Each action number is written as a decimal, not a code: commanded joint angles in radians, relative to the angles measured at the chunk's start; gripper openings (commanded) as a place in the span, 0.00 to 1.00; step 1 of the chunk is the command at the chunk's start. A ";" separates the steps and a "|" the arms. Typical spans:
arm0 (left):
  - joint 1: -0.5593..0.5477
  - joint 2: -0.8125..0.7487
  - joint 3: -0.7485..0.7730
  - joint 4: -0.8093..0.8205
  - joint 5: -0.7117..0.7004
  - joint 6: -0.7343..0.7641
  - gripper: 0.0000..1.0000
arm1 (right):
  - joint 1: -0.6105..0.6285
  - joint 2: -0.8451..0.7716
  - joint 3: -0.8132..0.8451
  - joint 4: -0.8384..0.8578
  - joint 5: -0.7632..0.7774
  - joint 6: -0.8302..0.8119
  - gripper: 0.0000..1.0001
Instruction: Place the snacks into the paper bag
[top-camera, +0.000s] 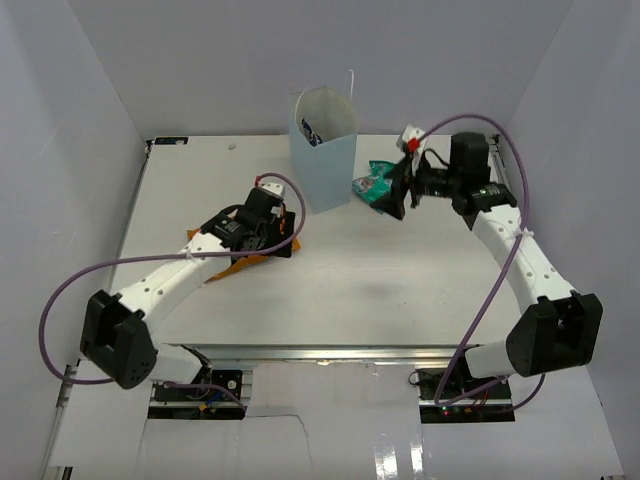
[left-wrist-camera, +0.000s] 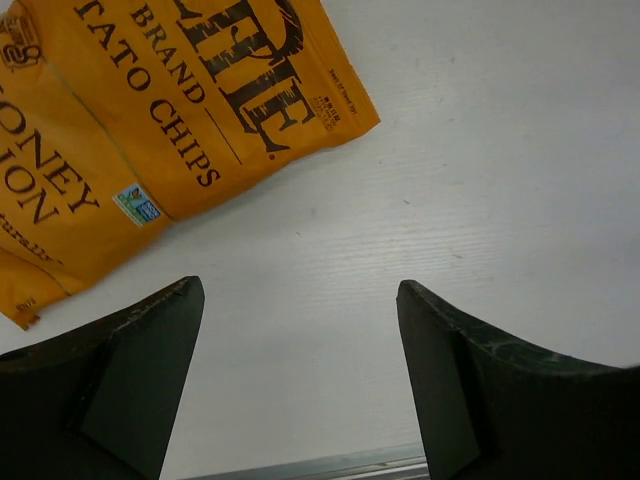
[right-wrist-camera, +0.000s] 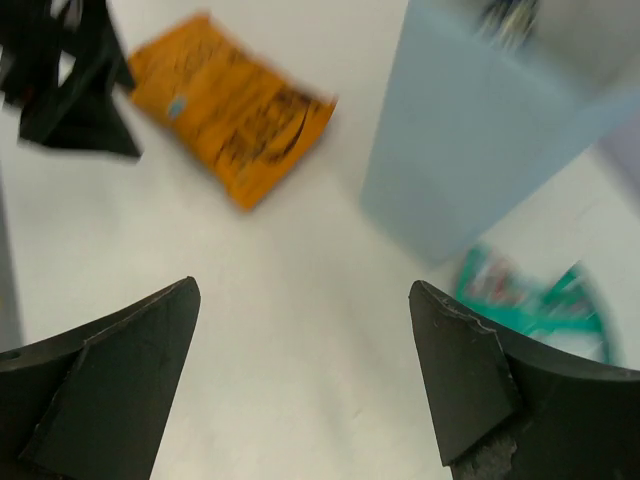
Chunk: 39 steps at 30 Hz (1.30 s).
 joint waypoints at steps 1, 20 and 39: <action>0.018 0.114 0.072 0.025 -0.011 0.309 0.89 | -0.030 -0.063 -0.209 -0.238 -0.082 -0.176 0.91; 0.072 0.595 0.290 0.108 -0.109 -0.036 0.88 | -0.141 -0.189 -0.498 -0.255 -0.036 -0.208 0.95; 0.046 0.460 -0.001 0.182 -0.100 -0.057 0.79 | -0.147 -0.184 -0.523 -0.254 -0.071 -0.205 0.97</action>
